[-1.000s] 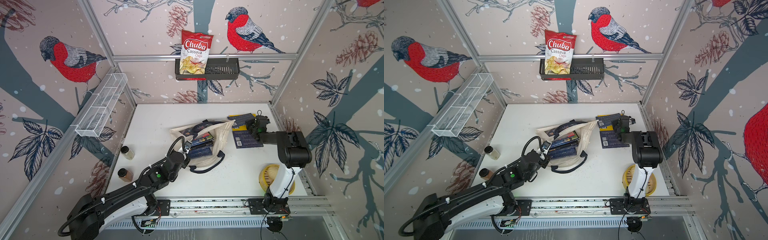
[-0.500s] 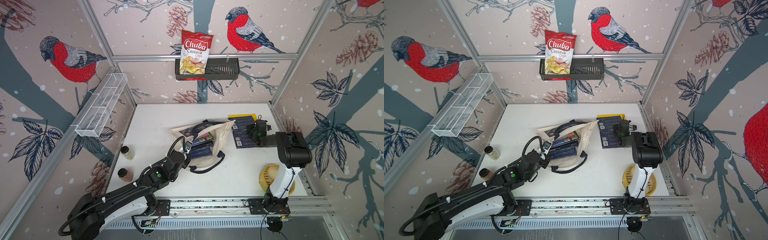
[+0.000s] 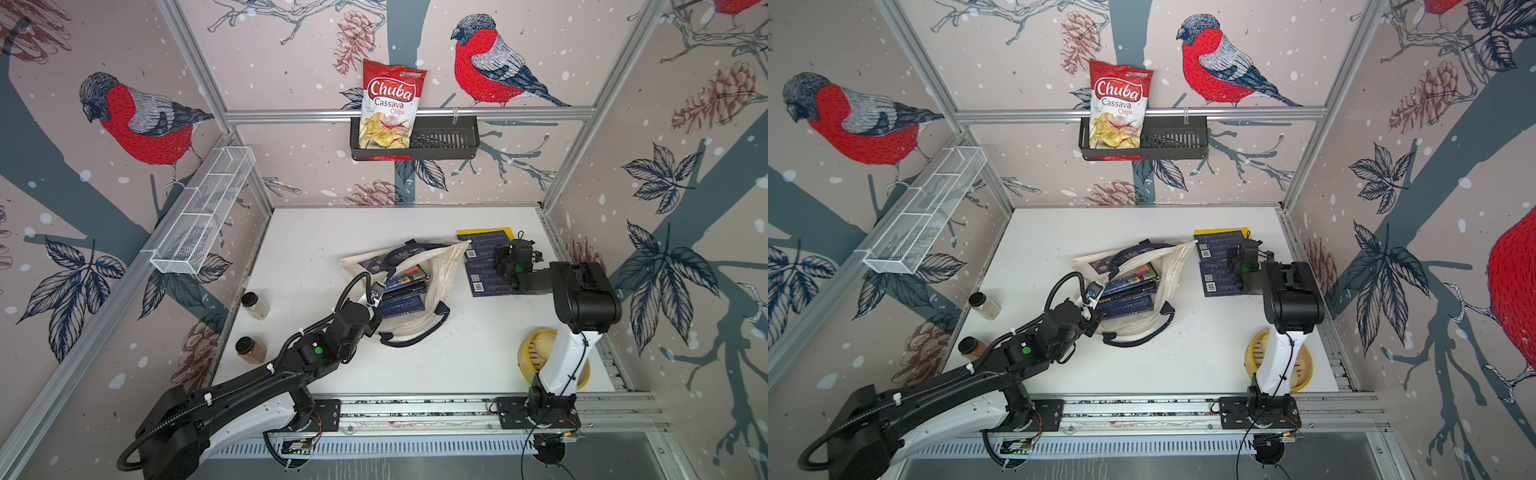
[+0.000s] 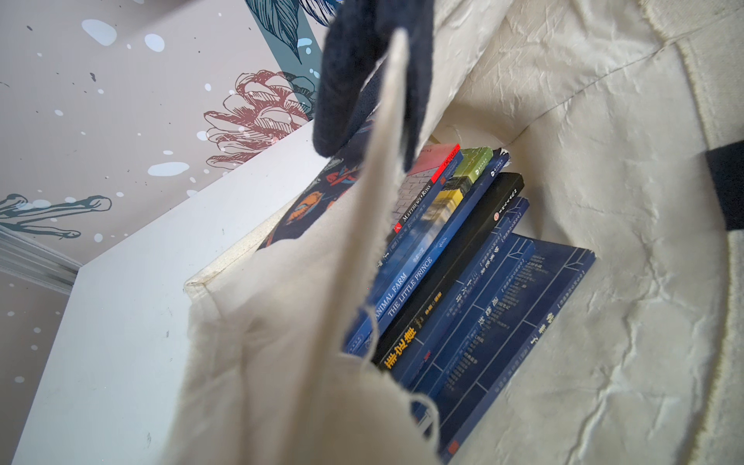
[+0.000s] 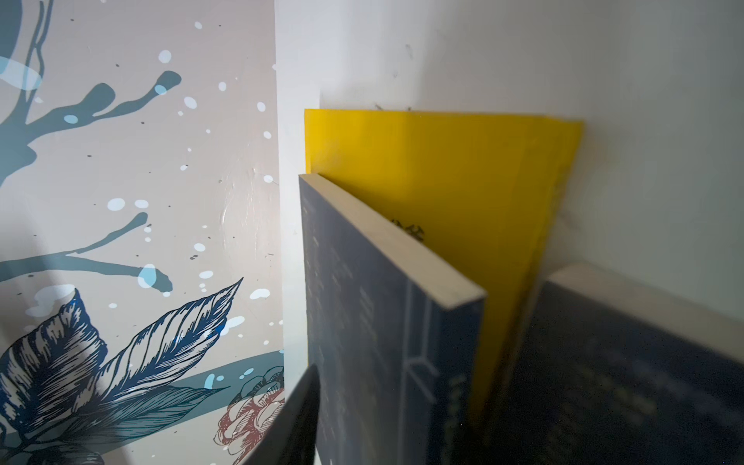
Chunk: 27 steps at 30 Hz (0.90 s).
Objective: Take out the books from the canvas bag
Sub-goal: Place the book on the book.
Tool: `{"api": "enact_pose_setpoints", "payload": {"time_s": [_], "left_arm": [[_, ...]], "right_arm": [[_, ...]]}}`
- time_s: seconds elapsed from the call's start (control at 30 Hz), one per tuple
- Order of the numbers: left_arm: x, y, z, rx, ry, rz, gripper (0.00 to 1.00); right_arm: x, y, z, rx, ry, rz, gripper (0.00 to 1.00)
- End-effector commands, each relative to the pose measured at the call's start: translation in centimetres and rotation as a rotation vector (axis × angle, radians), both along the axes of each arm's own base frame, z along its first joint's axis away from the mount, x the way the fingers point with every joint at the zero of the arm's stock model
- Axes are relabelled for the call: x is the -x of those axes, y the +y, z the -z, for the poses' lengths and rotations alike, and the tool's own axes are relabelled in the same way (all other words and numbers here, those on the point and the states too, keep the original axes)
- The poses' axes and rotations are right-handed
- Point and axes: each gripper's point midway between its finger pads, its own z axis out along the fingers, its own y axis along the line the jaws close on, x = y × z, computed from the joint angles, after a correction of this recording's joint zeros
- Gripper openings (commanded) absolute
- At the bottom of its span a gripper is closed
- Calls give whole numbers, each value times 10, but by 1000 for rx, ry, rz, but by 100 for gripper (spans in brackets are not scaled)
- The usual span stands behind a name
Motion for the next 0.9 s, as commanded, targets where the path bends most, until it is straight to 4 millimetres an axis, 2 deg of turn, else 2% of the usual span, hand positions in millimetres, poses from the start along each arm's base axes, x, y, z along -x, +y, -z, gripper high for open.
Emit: {"api": "enact_pose_setpoints", "payload": {"time_s": [0.0, 0.23, 0.4, 0.5, 0.7, 0.8, 0.87], "left_arm": [[-2, -10, -15, 49, -34, 32, 0], [-2, -11, -14, 47, -30, 37, 0], [-2, -11, -15, 46, -31, 39, 0], [-1, -11, -15, 40, -32, 43, 0], [0, -11, -17, 41, -45, 57, 0], [2, -11, -19, 42, -58, 65, 0], [2, -10, -20, 35, -68, 66, 0]], "right_arm": [[2, -2, 3, -11, 23, 7, 49], [17, 3, 9, -96, 55, 16, 65], [31, 5, -1, -128, 59, 36, 69], [40, 2, -8, -87, 90, 54, 69], [55, -14, -31, -17, 80, 111, 72], [57, -4, -50, 9, 44, 51, 72], [60, 13, -64, 24, 18, -18, 71]]}}
